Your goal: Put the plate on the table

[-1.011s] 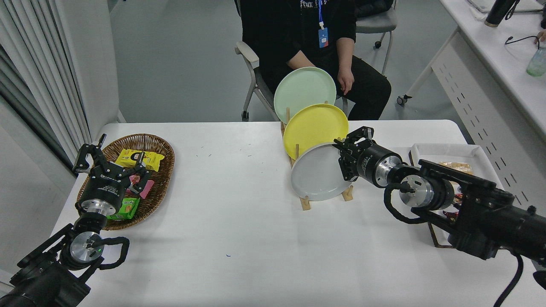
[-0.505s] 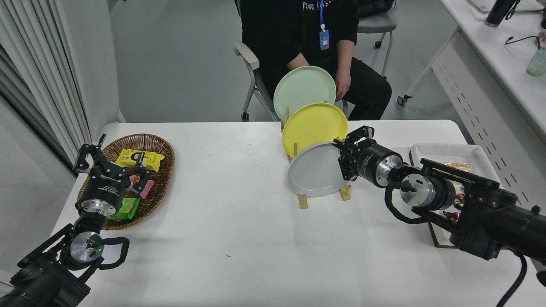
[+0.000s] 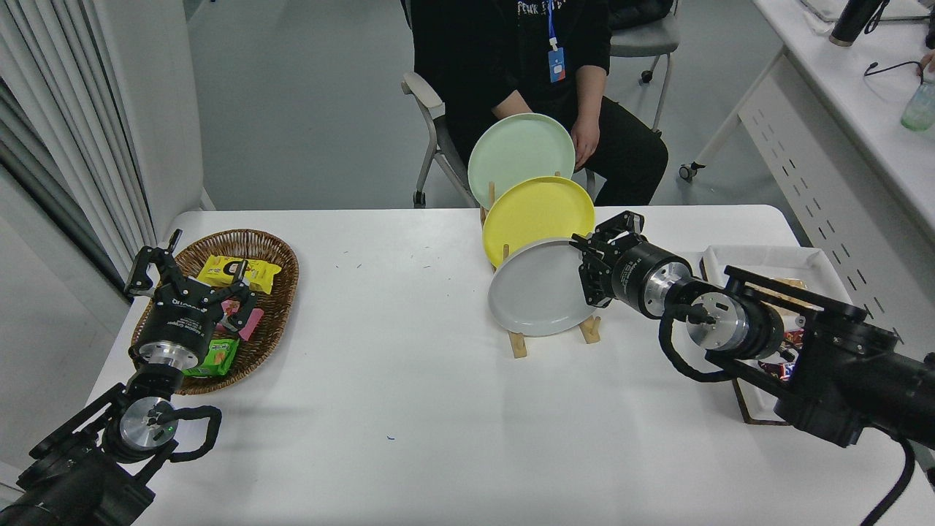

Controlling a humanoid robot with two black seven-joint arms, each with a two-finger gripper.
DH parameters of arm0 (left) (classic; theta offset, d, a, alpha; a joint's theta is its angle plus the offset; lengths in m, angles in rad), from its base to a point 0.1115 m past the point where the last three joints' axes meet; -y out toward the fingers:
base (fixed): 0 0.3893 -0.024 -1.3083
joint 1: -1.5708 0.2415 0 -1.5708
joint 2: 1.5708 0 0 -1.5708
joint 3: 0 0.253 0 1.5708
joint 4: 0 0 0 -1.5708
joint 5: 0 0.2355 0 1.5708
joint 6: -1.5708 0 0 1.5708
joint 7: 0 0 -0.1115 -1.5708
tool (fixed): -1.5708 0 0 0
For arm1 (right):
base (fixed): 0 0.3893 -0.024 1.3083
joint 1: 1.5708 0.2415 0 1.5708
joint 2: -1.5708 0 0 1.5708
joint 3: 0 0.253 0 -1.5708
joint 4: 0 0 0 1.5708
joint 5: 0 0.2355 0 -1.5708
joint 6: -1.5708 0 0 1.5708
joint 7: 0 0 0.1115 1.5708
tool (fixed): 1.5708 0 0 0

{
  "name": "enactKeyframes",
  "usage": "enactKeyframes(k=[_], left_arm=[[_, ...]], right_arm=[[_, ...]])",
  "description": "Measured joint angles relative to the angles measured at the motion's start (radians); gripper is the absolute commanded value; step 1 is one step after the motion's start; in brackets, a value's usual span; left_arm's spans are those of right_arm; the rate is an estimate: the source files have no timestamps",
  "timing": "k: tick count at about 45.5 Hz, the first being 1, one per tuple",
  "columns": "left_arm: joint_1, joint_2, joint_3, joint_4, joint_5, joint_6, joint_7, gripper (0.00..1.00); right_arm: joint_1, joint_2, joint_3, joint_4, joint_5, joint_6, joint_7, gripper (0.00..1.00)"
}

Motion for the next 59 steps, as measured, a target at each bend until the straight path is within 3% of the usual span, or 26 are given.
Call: enactKeyframes(k=[19, 59], left_arm=[[0.0, 0.0, 0.0, 0.0, 0.0, 0.0, 0.0, 0.98], [0.0, 0.0, 0.0, 0.0, 0.0, 0.0, 0.0, 0.98]], right_arm=[[0.009, -0.006, 0.04, 0.05, 0.01, -0.009, 0.001, 0.0], [0.125, -0.012, 0.065, 0.114, 0.21, -0.085, -0.003, 0.0]])
